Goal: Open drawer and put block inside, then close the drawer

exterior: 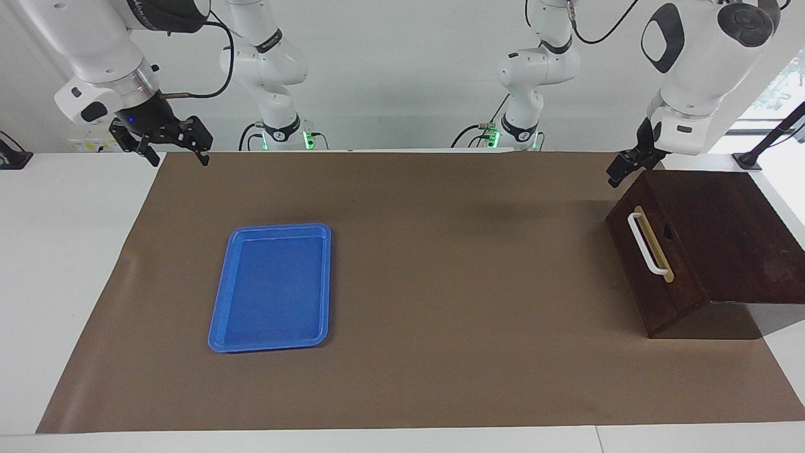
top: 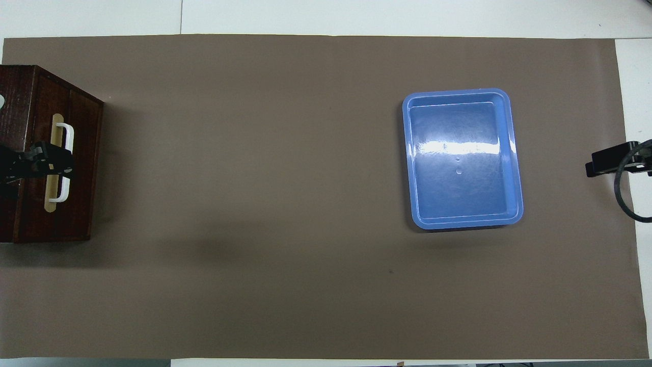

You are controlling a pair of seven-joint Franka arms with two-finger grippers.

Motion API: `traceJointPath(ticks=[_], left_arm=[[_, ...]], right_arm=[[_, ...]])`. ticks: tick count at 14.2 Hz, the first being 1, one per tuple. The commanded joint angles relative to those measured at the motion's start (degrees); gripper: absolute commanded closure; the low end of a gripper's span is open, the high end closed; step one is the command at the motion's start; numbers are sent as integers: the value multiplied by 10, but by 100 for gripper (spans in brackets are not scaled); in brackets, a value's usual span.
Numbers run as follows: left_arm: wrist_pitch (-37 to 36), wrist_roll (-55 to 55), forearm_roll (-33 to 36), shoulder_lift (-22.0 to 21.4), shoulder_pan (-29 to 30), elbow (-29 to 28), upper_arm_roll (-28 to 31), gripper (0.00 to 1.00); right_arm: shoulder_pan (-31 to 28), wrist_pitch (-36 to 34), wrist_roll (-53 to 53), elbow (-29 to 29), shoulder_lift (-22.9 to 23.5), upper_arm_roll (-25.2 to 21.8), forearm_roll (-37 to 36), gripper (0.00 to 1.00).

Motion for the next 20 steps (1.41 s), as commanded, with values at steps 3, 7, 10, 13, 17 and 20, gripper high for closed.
traceJointPath(ticks=[3, 7, 10, 13, 17, 20], left_arm=[[-59, 88, -28, 54, -22, 92, 18, 0], [-63, 148, -35, 40, -40, 89, 32, 0], [-76, 148, -35, 40, -48, 92, 34, 0], [-77, 149, -35, 31, -51, 91, 33, 0], [-78, 161, -35, 27, -52, 88, 34, 0], [-64, 163, -35, 24, -53, 75, 37, 0]], right_arm=[[-1, -1, -11, -3, -5, 1, -10, 0], [-1, -1, -10, -3, -5, 1, -10, 0], [-1, -1, -12, -3, -5, 1, -10, 0], [-1, -1, -10, -3, -5, 1, -10, 0], [-2, -2, -12, -3, -5, 1, -10, 0], [-1, -2, -12, -3, -5, 1, -10, 0]])
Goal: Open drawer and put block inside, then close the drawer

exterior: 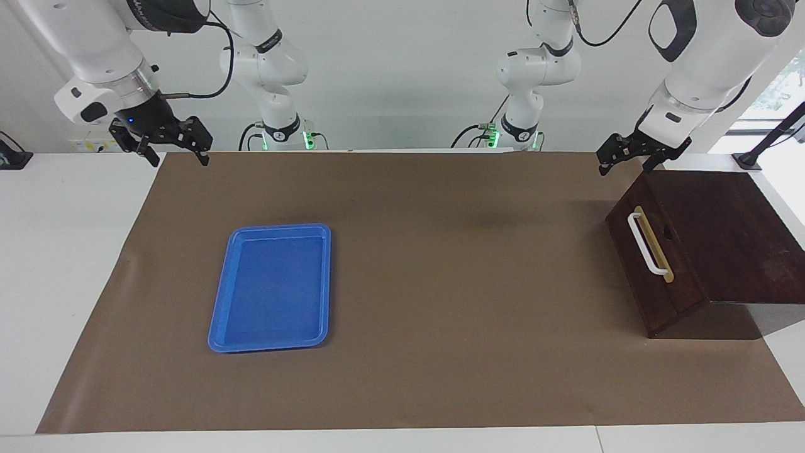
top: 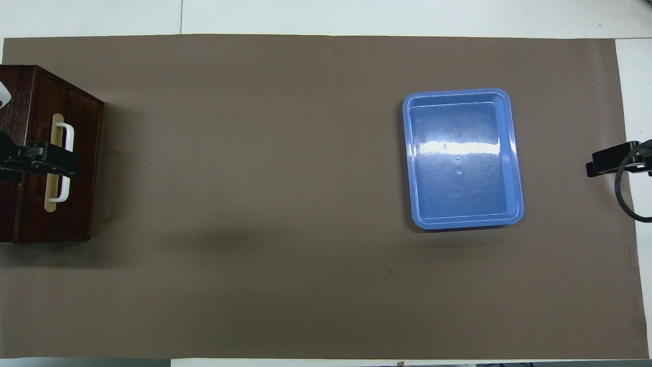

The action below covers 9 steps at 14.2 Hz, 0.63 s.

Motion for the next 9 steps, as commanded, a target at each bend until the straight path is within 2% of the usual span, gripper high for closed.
traceJointPath(ticks=[1, 9], left_arm=[[4, 11, -7, -10, -13, -13, 15, 0], [12, 11, -20, -11, -18, -16, 16, 0]], right_arm=[[0, -2, -12, -4, -5, 1, -10, 0], [0, -2, -12, -4, -5, 1, -10, 0]])
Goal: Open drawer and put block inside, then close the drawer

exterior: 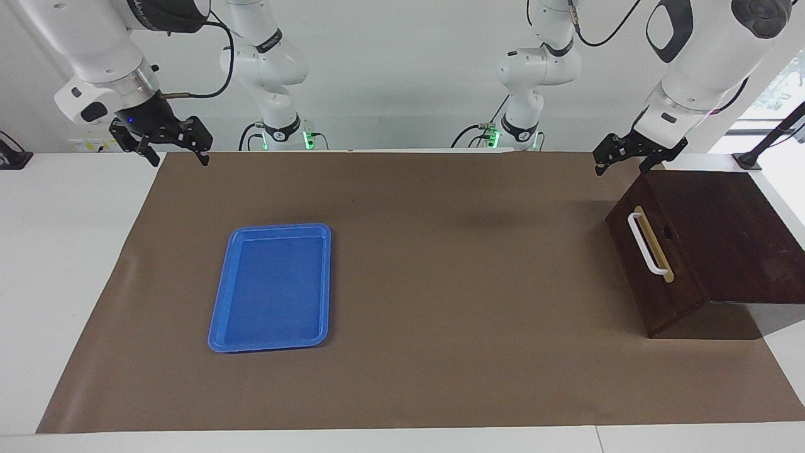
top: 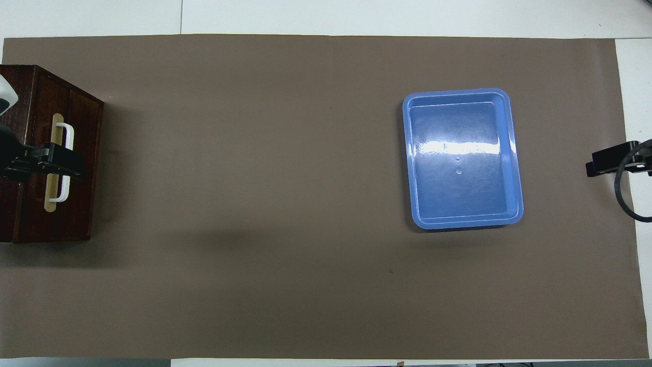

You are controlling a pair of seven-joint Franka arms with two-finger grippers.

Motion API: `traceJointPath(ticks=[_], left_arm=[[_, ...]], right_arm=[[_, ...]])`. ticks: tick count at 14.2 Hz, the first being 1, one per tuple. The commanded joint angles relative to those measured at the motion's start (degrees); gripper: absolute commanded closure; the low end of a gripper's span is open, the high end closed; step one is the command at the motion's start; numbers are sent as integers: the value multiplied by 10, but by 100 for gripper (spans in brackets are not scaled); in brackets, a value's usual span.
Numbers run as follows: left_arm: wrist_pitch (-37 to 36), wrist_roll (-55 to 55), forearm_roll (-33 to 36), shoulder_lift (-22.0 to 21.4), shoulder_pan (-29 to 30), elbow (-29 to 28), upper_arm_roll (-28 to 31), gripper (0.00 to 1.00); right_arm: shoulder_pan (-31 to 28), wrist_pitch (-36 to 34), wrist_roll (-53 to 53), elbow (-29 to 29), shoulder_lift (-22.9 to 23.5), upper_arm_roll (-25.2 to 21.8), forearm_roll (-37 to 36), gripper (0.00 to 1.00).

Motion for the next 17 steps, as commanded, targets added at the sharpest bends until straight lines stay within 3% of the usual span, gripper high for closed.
traceJointPath(ticks=[1, 17], left_arm=[[11, 8, -12, -11, -11, -14, 15, 0], [13, 21, -15, -12, -10, -12, 15, 0]], right_arm=[[-1, -2, -12, -4, -5, 1, -10, 0], [-4, -2, -10, -4, -5, 0, -7, 0]])
